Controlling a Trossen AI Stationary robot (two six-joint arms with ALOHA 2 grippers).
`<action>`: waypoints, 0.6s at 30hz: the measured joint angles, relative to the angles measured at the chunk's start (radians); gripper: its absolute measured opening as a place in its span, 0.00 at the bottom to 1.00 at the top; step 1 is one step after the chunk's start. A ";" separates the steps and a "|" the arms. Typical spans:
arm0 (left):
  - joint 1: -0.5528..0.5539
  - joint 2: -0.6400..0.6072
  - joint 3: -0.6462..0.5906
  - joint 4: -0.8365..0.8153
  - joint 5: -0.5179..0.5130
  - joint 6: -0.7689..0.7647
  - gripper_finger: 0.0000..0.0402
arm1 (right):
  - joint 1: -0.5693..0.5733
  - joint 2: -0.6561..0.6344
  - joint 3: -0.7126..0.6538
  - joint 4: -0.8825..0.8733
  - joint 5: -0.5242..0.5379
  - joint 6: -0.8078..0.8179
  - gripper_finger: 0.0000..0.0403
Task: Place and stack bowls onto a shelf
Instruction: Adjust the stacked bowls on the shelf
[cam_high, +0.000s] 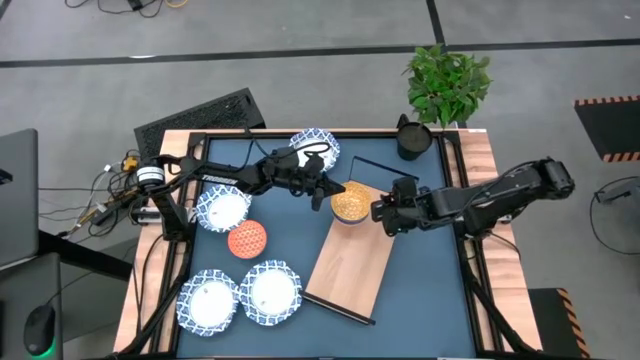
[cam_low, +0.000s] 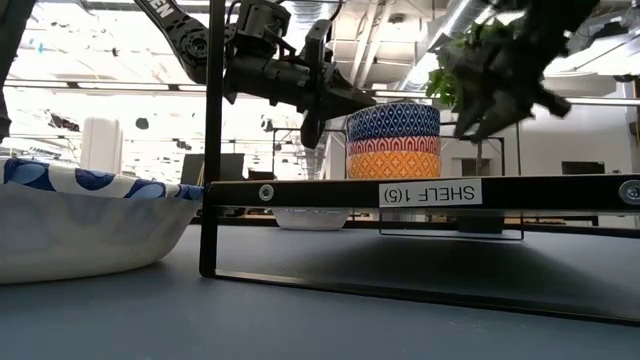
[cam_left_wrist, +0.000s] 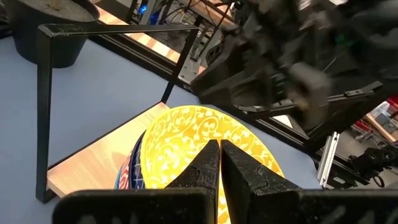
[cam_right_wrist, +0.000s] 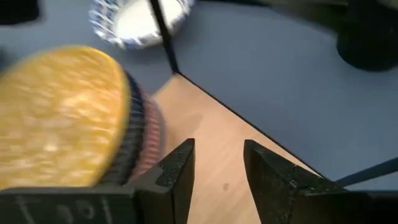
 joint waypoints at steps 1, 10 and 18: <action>0.000 0.000 0.000 0.000 0.000 0.000 0.00 | -0.004 -0.006 -0.024 0.026 -0.012 0.006 0.39; -0.001 0.000 0.000 0.000 0.001 -0.003 0.00 | 0.003 -0.177 -0.147 0.203 -0.030 -0.037 0.28; -0.001 0.000 0.000 0.000 0.000 -0.003 0.00 | -0.016 -0.286 -0.348 0.499 -0.058 -0.056 0.11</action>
